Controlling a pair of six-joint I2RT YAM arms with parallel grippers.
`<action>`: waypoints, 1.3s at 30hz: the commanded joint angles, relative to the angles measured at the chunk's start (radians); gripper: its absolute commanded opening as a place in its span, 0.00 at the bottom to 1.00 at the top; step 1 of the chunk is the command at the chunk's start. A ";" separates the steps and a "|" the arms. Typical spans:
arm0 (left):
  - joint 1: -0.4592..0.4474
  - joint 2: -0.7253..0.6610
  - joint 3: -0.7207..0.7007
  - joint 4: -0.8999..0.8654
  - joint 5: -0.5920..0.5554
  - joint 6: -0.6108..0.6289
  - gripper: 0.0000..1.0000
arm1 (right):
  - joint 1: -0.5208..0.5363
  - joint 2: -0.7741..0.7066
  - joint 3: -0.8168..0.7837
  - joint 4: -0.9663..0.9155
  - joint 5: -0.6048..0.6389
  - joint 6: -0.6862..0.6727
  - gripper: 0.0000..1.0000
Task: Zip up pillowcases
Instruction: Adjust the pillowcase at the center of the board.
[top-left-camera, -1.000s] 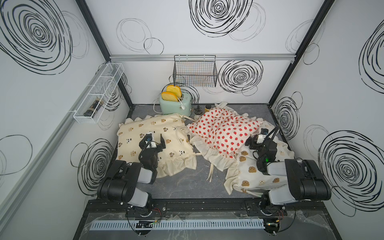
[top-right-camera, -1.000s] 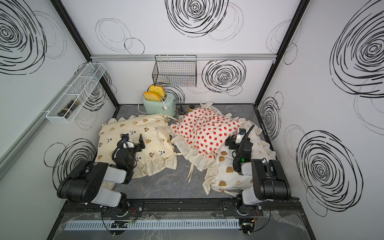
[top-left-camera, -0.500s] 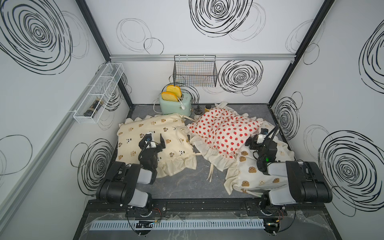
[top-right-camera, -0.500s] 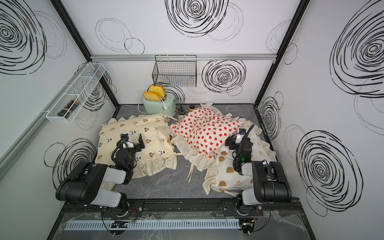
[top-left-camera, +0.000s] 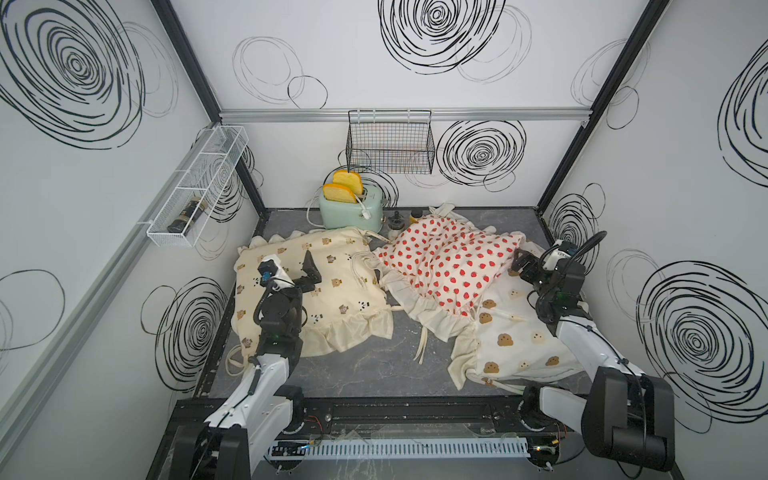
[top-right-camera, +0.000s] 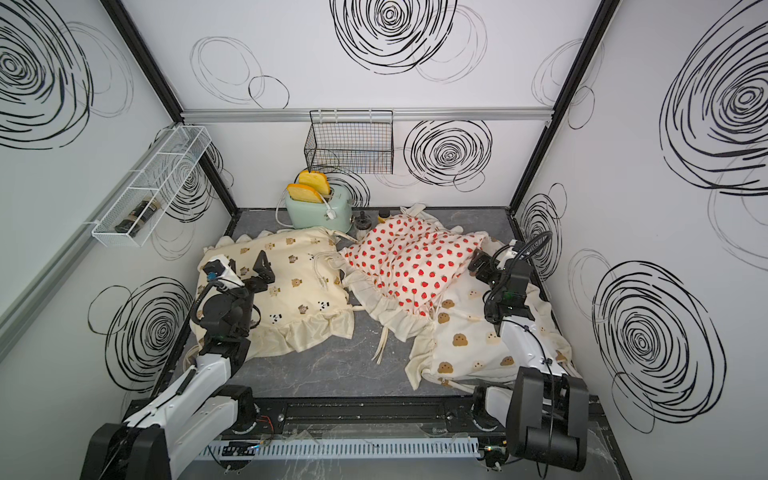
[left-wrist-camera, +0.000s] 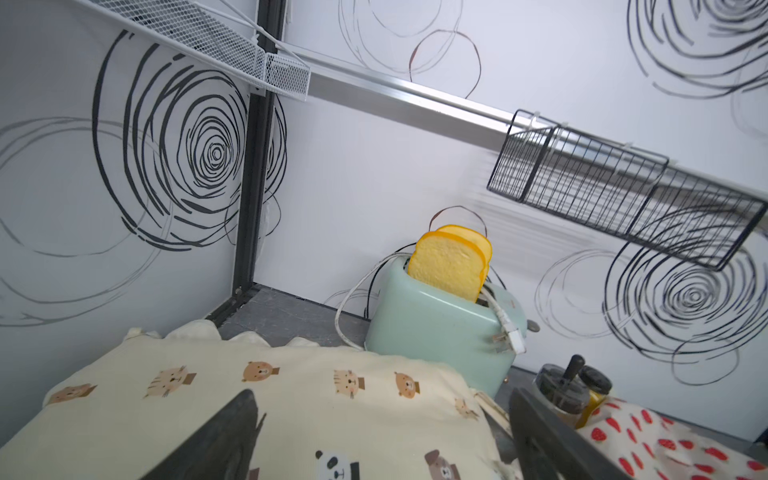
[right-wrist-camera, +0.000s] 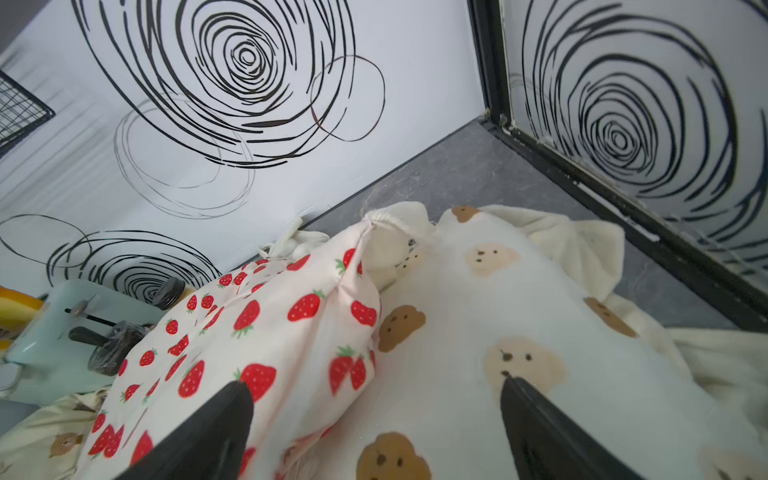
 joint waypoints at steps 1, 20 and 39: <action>0.068 -0.053 -0.010 -0.079 0.168 -0.287 0.96 | -0.046 -0.038 -0.003 -0.153 -0.235 0.132 0.97; -0.146 -0.285 0.202 -0.954 0.077 -0.367 0.96 | 0.892 -0.182 0.069 -0.280 0.051 0.444 0.97; -0.142 -0.357 0.277 -1.217 0.093 -0.323 0.96 | 1.188 0.592 0.362 0.012 0.044 0.562 0.97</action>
